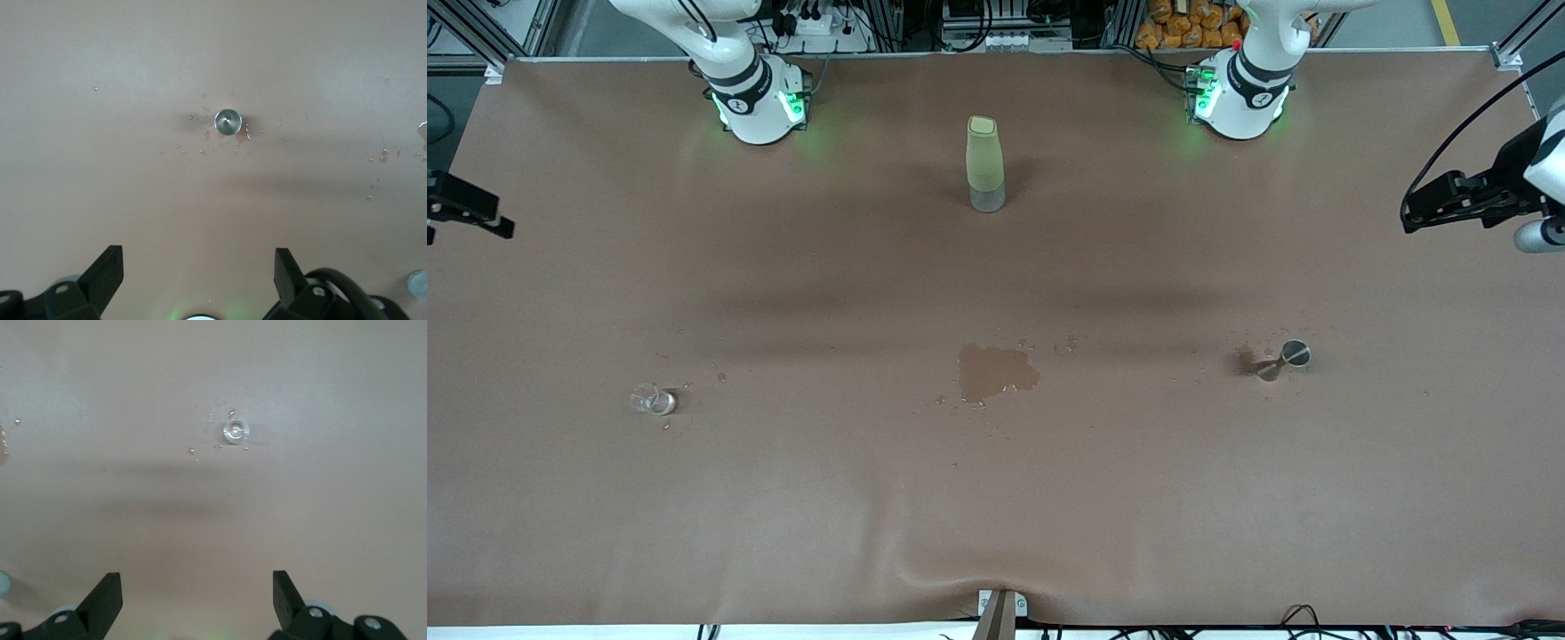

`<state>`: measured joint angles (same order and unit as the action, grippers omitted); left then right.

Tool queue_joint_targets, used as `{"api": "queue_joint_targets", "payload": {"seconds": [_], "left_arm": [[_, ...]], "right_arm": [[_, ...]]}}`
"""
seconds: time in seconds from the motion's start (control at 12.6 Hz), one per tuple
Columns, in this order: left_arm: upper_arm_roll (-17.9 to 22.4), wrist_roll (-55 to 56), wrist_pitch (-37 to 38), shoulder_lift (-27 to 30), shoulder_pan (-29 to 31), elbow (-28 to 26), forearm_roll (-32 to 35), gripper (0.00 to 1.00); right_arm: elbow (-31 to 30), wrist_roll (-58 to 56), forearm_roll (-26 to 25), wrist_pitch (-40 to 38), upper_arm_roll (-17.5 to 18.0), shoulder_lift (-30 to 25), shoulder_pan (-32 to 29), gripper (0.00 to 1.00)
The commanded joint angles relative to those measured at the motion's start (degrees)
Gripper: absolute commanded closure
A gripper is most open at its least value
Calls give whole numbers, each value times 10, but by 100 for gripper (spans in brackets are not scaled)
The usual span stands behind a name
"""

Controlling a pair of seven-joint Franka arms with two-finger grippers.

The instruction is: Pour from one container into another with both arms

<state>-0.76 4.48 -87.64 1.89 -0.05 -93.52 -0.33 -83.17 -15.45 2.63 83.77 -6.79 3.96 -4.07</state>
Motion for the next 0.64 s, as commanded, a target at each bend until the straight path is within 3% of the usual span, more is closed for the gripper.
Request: {"api": "queue_joint_targets", "payload": {"seconds": [0.0, 0.56], "left_arm": [[-1, -29, -8, 4, 21, -24, -17, 0], [-1, -291, -143, 2, 131, -168, -143, 0]], "right_arm": [[9, -71, 11, 27, 5, 31, -47, 0], [10, -317, 109, 92, 5, 113, -160, 0]]}}
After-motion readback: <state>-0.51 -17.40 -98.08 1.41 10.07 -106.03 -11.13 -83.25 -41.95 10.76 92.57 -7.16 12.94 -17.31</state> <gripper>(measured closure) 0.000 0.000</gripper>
